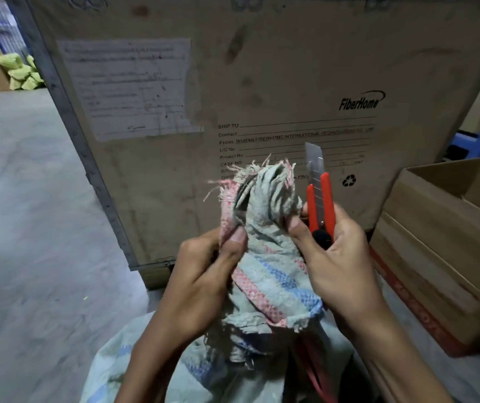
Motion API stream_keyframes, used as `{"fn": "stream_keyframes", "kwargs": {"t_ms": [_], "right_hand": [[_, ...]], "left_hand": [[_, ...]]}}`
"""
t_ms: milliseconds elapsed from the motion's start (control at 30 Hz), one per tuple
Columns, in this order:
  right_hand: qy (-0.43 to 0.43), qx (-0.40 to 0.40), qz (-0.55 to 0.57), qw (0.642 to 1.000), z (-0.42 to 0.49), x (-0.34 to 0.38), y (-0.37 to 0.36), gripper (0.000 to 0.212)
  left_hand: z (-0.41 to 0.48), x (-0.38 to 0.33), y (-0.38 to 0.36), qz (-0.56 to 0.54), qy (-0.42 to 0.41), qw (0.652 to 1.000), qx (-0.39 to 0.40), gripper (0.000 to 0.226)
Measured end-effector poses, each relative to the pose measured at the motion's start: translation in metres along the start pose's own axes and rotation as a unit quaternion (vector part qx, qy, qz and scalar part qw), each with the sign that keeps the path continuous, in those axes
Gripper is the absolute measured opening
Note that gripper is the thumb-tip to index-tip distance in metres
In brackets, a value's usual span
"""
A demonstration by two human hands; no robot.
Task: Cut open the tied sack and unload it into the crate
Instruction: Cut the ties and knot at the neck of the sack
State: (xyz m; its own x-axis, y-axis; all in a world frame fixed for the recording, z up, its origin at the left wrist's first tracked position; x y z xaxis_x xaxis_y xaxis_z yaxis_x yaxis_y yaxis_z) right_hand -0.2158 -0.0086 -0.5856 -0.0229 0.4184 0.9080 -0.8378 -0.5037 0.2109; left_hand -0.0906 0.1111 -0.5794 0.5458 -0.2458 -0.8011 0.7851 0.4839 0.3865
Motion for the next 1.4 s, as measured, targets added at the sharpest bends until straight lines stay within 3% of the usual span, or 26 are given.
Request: {"fn": "stream_keyframes", "kwargs": {"t_ms": [167, 267, 333, 433, 533, 600, 667, 800, 867, 967, 1100, 1200, 1400], "right_hand": [[-0.077, 0.010, 0.155, 0.985, 0.005, -0.031, -0.003, 0.013], [-0.132, 0.005, 0.242, 0.961, 0.004, -0.048, -0.010, 0.005], [-0.117, -0.044, 0.189, 0.974, 0.006, -0.050, 0.007, 0.010], [-0.048, -0.148, 0.057, 0.986, 0.005, -0.032, 0.049, 0.015], [-0.033, -0.210, 0.037, 0.976, -0.001, -0.024, 0.074, 0.028], [-0.034, -0.196, 0.015, 0.980, -0.002, -0.021, 0.069, 0.036], [-0.040, -0.163, 0.022, 0.986, -0.001, -0.021, 0.053, 0.039], [-0.057, -0.085, 0.028, 0.994, 0.004, -0.020, 0.032, 0.040], [-0.068, -0.063, 0.035, 0.995, 0.007, -0.023, 0.036, 0.041], [-0.099, -0.015, 0.031, 0.994, 0.008, -0.032, 0.035, 0.047], [-0.115, 0.098, 0.072, 0.986, 0.009, -0.034, 0.006, 0.049], [-0.076, 0.107, 0.129, 0.983, 0.011, -0.026, 0.001, 0.045], [-0.011, 0.078, 0.124, 0.989, 0.016, -0.018, 0.004, 0.032]], "left_hand": [[-0.003, 0.037, 0.008, -0.135, 0.118, 0.983, -0.051, 0.047], [0.000, 0.050, 0.006, -0.174, 0.134, 0.975, -0.019, 0.049], [0.002, 0.048, 0.010, -0.111, 0.121, 0.986, 0.013, 0.043], [-0.004, 0.046, 0.049, 0.086, 0.143, 0.985, -0.051, 0.020], [-0.011, 0.033, 0.057, 0.109, 0.142, 0.983, -0.030, 0.065], [-0.010, 0.014, 0.018, 0.075, 0.111, 0.990, 0.042, 0.085], [-0.008, 0.005, -0.023, 0.120, 0.074, 0.987, 0.078, 0.086], [-0.003, 0.006, -0.029, 0.141, 0.017, 0.990, 0.013, 0.042], [-0.003, 0.010, -0.010, 0.139, 0.000, 0.990, -0.018, 0.036], [-0.005, 0.025, 0.012, 0.056, 0.041, 0.994, -0.079, 0.028], [-0.006, 0.041, 0.014, -0.102, 0.096, 0.986, -0.086, 0.035], [-0.008, 0.049, 0.023, -0.133, 0.119, 0.976, -0.126, 0.037], [-0.011, 0.081, 0.039, -0.156, 0.204, 0.937, -0.236, 0.036]]}}
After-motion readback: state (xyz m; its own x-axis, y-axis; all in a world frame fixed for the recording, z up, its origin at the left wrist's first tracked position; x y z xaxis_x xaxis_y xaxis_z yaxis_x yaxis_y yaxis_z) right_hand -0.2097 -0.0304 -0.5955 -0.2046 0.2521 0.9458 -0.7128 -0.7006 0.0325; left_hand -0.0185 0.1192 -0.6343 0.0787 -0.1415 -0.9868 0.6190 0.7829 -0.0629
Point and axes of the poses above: each hand's wrist, its own z-axis towards the middle knuckle, its own y-axis out of the back of the hand, x = y × z, the point moved 10 cm from there along z, towards the middle knuckle, and after that the axes turned 7 degrees about x, right-handed, at the moved point
